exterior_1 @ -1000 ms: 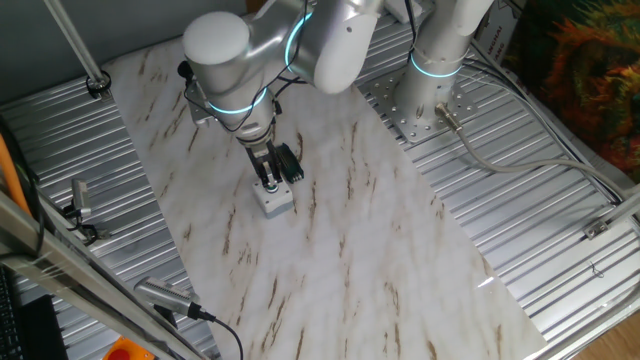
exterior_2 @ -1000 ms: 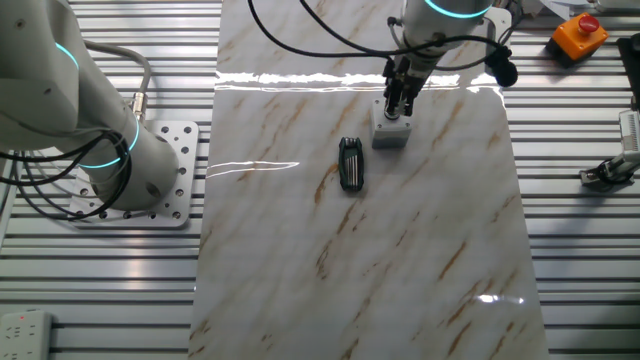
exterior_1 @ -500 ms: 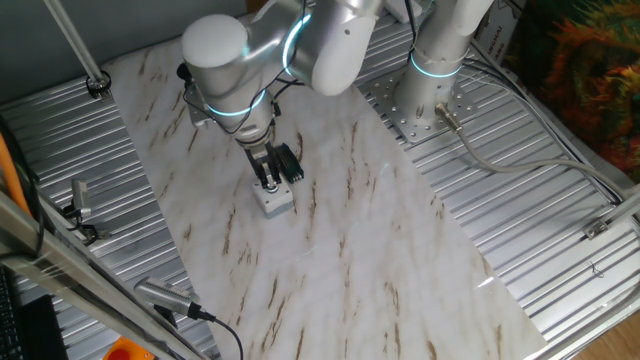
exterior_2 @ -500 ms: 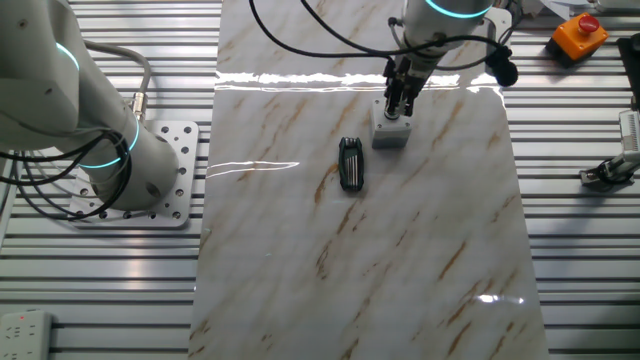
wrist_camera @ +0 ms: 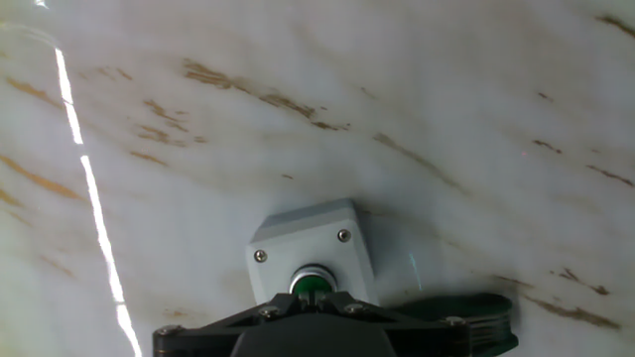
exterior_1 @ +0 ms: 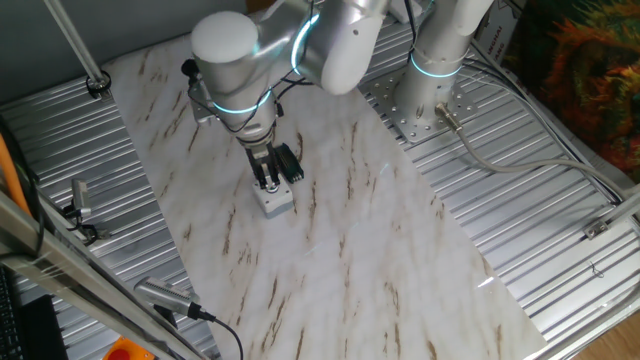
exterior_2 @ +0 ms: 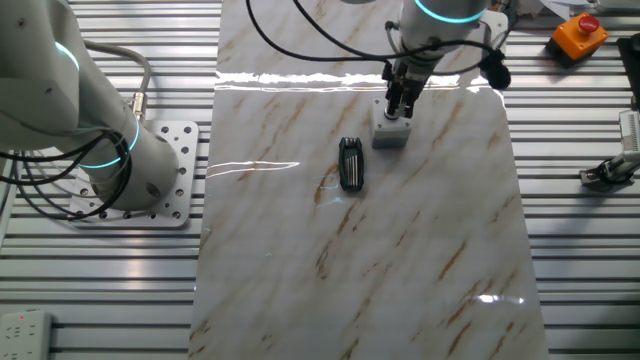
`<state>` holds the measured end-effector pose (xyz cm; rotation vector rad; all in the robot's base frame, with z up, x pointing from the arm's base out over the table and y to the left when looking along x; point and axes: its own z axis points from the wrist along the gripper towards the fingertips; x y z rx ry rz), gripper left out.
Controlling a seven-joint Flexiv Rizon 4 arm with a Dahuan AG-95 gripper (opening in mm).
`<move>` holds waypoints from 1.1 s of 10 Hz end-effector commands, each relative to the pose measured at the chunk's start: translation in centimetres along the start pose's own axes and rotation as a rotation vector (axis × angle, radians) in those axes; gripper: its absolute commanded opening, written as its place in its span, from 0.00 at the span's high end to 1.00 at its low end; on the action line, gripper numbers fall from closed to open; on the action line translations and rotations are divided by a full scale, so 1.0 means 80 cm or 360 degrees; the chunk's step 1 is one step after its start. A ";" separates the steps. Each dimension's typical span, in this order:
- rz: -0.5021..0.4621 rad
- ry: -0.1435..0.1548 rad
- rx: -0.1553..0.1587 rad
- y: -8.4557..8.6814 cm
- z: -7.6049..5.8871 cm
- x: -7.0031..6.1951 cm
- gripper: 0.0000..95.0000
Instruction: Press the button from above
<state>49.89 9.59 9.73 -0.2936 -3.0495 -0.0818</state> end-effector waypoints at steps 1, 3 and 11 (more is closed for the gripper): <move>-0.0017 0.0032 0.0044 0.003 -0.001 -0.008 1.00; -0.0020 0.0048 0.0049 0.004 -0.017 -0.005 1.00; -0.0018 0.0080 0.0051 0.005 -0.044 0.003 1.00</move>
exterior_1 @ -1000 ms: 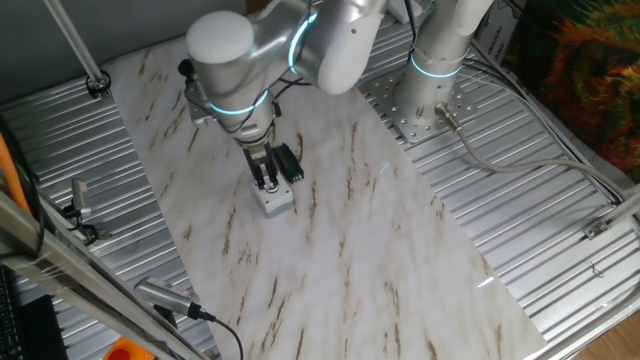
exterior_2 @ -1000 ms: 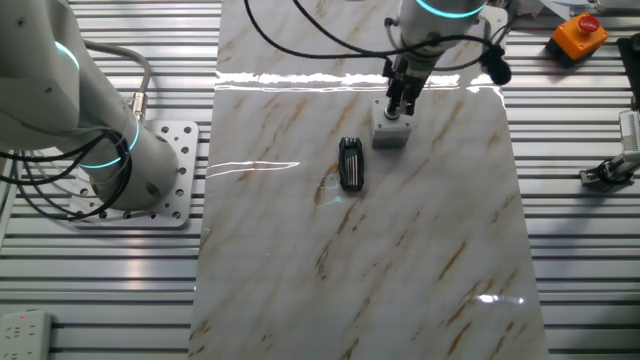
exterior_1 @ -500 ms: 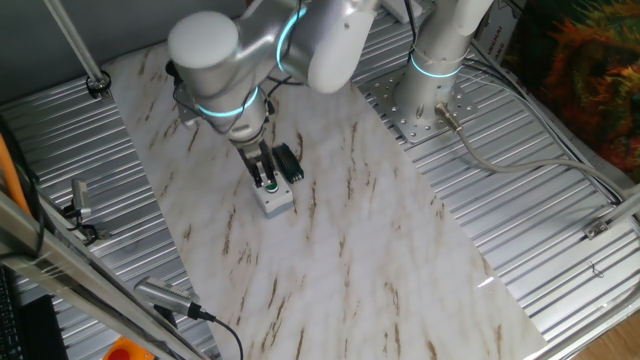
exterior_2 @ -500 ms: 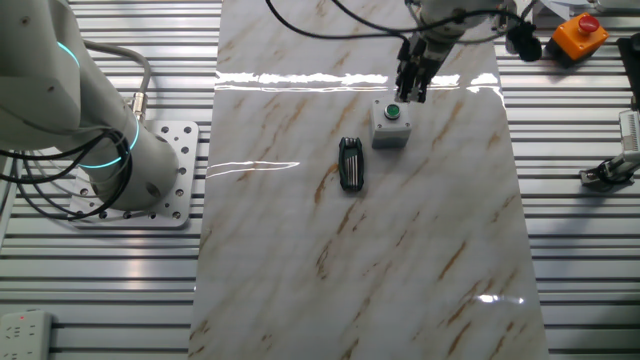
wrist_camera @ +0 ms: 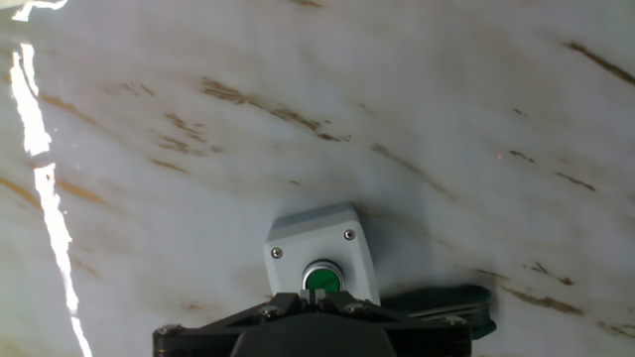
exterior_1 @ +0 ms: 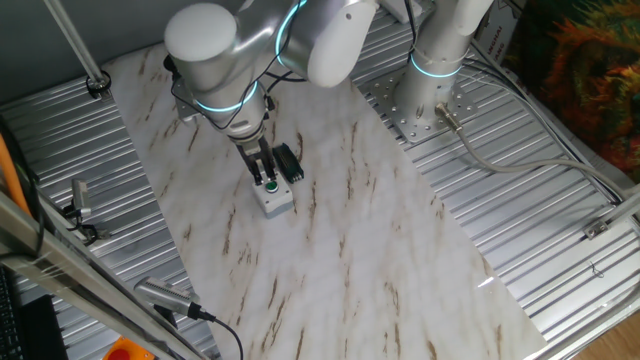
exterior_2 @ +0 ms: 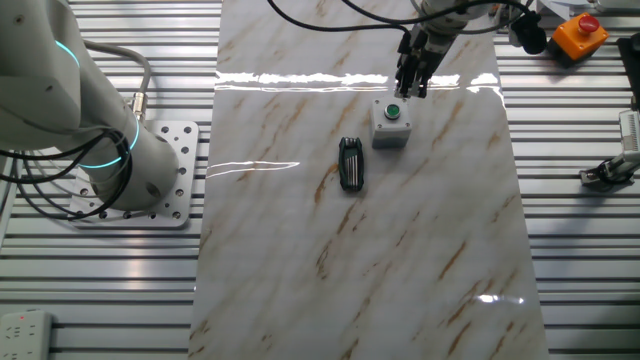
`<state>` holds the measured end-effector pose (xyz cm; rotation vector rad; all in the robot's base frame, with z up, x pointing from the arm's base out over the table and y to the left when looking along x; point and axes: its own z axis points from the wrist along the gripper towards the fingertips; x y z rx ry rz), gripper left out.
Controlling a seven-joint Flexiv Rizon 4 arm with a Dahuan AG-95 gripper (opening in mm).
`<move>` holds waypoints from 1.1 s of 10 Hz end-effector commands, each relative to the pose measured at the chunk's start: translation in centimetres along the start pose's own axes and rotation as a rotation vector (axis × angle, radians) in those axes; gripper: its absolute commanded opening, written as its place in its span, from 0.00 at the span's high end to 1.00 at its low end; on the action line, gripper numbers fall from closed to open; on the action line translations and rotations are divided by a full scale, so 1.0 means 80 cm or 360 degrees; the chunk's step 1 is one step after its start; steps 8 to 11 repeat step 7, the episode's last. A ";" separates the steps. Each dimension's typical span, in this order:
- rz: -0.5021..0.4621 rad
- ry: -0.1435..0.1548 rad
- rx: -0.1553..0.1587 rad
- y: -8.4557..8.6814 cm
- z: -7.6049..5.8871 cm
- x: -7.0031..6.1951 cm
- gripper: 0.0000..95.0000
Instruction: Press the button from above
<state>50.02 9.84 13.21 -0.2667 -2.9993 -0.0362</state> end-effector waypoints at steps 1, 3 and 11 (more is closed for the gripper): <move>-0.0001 0.0002 -0.0005 0.000 -0.001 0.001 1.00; -0.0005 0.0005 -0.0006 0.000 -0.001 0.001 1.00; -0.0006 0.0009 -0.0016 0.000 -0.001 0.001 1.00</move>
